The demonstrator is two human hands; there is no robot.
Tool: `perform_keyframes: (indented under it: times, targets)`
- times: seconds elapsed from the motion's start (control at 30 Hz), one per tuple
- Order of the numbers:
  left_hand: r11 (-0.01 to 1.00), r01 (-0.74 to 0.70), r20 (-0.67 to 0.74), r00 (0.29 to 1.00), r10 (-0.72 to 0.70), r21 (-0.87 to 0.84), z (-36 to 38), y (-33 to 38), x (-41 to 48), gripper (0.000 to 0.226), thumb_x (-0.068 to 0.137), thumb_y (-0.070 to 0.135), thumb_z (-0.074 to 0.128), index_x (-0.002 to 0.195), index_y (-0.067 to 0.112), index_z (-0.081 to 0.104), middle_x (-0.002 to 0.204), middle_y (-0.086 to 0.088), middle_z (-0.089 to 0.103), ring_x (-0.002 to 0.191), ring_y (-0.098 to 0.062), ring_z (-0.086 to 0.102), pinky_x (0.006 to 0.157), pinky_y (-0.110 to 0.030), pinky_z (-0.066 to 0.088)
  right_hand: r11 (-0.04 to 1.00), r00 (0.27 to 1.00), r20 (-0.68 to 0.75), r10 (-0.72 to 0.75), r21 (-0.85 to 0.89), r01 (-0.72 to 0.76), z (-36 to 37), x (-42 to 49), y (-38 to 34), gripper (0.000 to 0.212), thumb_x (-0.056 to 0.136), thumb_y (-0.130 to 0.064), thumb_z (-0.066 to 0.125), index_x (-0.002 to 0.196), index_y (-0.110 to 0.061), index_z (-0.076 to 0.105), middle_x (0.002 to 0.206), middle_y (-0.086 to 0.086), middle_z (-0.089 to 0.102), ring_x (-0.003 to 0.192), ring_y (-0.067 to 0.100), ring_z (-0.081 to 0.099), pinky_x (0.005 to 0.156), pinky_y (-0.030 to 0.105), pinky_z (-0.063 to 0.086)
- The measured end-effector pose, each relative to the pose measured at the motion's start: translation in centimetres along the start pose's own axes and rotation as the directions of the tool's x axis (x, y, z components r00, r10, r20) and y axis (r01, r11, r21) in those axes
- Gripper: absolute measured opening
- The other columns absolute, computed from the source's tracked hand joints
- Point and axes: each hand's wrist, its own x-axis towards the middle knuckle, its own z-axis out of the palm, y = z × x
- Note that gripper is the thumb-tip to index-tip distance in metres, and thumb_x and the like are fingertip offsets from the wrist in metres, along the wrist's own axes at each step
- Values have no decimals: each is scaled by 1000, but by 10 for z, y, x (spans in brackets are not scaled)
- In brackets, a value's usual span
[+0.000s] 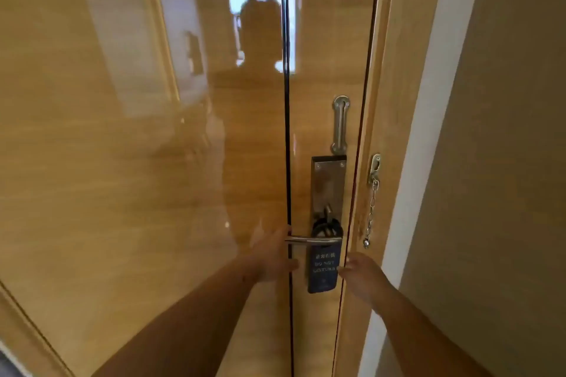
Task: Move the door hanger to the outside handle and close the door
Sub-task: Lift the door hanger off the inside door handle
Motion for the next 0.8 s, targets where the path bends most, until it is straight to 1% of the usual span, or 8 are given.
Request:
perform_keyframes:
  times: [0.07, 0.13, 0.2, 0.3, 0.4, 0.57, 0.7, 0.8]
  targets:
    - [999, -23, -31, 999, 22, -34, 10, 1, 25, 71, 85, 31, 62, 143, 21, 22, 148, -9, 35, 131, -27, 36, 105, -35, 32, 996, 1000, -1, 22, 92, -22, -4, 30, 4, 49, 86, -16, 59, 133, -11, 44, 130, 12, 56, 109, 28, 58, 80, 33, 49]
    - [1000, -6, -63, 998, 7, 14, 21, -3, 42, 66, 88, 35, 57, 143, 20, 24, 144, -9, 40, 126, -26, 41, 100, -34, 35, 985, 997, 39, 73, 152, -78, -4, 52, 9, 56, 87, -11, 57, 138, -19, 37, 138, 11, 49, 118, 31, 52, 92, 42, 49]
    - [998, 34, -98, 995, -28, 60, 33, -13, 56, 61, 88, 39, 54, 140, 21, 29, 139, -9, 45, 121, -25, 45, 98, -37, 38, 971, 990, 79, 118, 201, -132, 2, 68, 17, 60, 86, -8, 57, 138, -25, 34, 129, 11, 52, 112, 30, 54, 91, 46, 50]
    - [996, 64, -139, 989, -55, 60, 45, -27, 68, 55, 88, 47, 51, 135, 22, 39, 134, -6, 47, 116, -21, 47, 92, -32, 38, 966, 986, 106, 125, 216, -146, 6, 85, 29, 65, 85, -9, 59, 139, -29, 30, 118, 8, 53, 112, 29, 53, 90, 46, 48]
    - [998, 58, -165, 985, -53, 21, 48, -36, 75, 45, 88, 49, 49, 125, 24, 49, 122, -4, 54, 108, -18, 50, 85, -31, 41, 971, 990, 115, 81, 216, -104, 9, 96, 35, 49, 84, -8, 60, 123, -31, 41, 102, -3, 49, 109, 26, 52, 91, 45, 46]
    - [997, -13, -178, 984, -1, -76, 48, -43, 78, 29, 85, 46, 56, 112, 34, 53, 103, 12, 53, 96, -8, 50, 71, -22, 39, 987, 995, 100, -15, 159, -1, 12, 104, 38, 26, 84, -19, 63, 96, -37, 47, 107, -1, 59, 104, 25, 60, 91, 48, 51]
    - [991, -15, -174, 985, -9, -136, 43, -46, 80, 34, 84, 48, 57, 114, 34, 53, 101, 14, 54, 95, -5, 52, 72, -21, 40, 991, 994, 65, -89, 108, 81, 6, 101, 36, 16, 87, -25, 61, 101, -22, 55, 105, 5, 63, 103, 28, 61, 87, 45, 52]
    - [968, 9, -232, 970, -69, -249, 34, -48, 81, 19, 88, 50, 48, 97, 38, 59, 89, 16, 58, 84, 2, 55, 65, -12, 36, 990, 987, 85, -139, 36, 137, -4, 94, 38, 14, 88, -26, 60, 98, -17, 59, 99, 8, 67, 93, 23, 64, 84, 45, 54]
